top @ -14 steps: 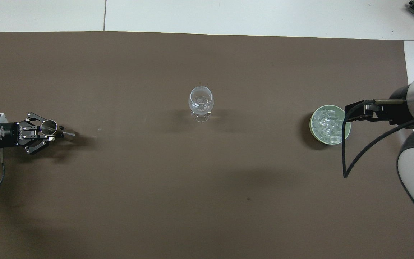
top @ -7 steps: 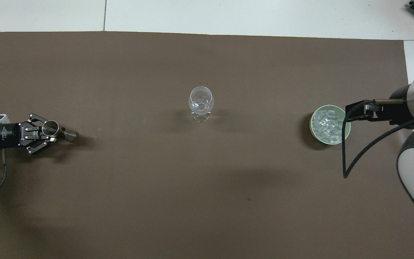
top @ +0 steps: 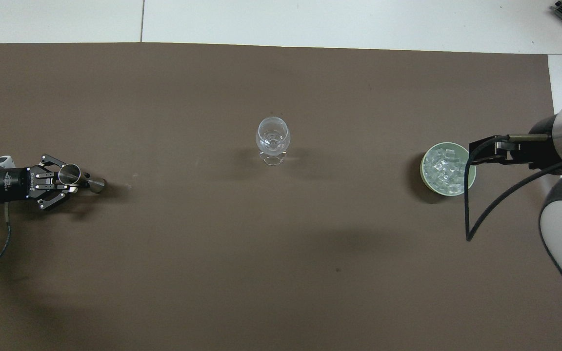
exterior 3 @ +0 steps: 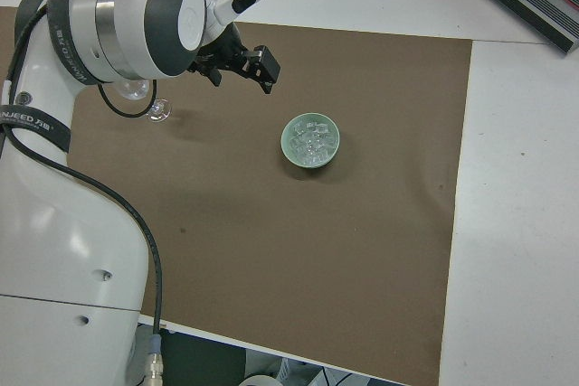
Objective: Pour wine and add ice with both arms
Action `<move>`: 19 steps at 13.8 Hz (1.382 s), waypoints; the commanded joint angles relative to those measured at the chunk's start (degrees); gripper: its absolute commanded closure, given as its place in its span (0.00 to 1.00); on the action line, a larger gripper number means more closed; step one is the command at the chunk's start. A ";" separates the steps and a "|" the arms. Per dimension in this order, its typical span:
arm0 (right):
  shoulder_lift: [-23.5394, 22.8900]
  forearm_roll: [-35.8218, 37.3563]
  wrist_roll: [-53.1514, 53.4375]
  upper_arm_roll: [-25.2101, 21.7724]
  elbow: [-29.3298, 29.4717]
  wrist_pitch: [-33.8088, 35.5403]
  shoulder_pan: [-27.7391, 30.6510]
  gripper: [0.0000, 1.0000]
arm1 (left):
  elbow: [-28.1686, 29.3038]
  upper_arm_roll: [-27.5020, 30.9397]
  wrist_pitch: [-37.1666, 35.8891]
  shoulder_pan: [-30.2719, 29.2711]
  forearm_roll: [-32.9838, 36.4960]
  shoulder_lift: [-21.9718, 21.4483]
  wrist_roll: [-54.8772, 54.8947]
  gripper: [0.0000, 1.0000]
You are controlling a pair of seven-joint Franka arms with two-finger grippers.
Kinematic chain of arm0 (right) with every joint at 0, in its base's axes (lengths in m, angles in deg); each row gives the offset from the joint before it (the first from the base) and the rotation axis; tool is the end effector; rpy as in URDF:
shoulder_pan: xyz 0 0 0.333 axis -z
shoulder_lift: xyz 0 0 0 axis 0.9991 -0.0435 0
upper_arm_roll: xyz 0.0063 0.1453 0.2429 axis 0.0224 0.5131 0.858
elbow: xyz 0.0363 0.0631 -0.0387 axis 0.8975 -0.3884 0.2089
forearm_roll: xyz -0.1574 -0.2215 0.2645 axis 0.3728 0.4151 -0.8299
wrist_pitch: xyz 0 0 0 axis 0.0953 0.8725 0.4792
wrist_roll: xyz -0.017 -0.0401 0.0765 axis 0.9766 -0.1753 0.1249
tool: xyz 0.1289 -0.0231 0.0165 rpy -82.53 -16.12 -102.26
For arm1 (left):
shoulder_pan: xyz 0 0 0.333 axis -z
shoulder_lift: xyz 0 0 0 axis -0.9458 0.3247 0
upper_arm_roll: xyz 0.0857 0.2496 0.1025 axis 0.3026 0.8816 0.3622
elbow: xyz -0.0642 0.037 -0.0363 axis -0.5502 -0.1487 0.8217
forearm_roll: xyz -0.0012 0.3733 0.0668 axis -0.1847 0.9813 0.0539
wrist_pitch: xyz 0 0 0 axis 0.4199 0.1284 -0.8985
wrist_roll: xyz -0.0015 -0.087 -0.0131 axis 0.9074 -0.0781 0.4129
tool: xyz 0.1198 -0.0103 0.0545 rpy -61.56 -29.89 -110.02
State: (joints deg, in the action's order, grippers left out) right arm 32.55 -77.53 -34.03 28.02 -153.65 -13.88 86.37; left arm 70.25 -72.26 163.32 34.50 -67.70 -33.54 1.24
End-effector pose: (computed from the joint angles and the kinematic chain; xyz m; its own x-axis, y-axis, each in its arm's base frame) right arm 0.5367 0.0408 0.5627 0.9946 -0.0952 0.0408 -0.0975 -0.9935 0.0591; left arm 0.5322 0.1329 0.2000 -0.0539 0.1938 -0.9796 0.9981 0.0409 -0.0468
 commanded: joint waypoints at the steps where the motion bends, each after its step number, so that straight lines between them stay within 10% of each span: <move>1: 1.34 -0.75 -1.35 -0.24 -1.52 -0.36 1.31 0.00 | -1.27 -0.56 -0.45 -0.80 0.94 1.42 -0.56 1.00; 19: 0.28 -0.13 -2.84 -0.42 0.94 1.04 1.75 0.00 | -1.27 -0.47 -0.45 -0.80 1.21 1.77 -0.48 0.84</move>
State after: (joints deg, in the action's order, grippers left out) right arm 32.56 -77.48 -34.94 27.53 -153.16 -13.76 87.26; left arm 70.11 -72.25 163.32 34.48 -67.60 -32.64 1.24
